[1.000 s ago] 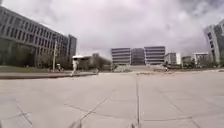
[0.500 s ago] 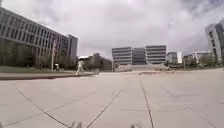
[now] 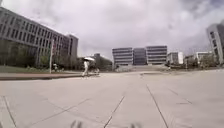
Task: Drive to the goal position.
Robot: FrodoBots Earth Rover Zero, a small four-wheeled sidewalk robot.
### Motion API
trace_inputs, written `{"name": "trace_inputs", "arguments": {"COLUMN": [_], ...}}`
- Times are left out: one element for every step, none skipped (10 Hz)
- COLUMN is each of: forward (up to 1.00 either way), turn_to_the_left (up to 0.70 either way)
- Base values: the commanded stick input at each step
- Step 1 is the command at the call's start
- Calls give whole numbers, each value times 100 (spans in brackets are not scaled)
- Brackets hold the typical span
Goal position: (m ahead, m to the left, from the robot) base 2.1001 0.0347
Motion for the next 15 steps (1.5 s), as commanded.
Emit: {"name": "trace_inputs", "arguments": {"forward": [100, 100, 100, 100, 100, 100, 100, 100, 100, 100, 100, 100, 100, 100, 100], "turn_to_the_left": [-38, -38, -38, -38, -38, -38, -38, -38, -4, 0, 0, 0, 0, 0, 0]}}
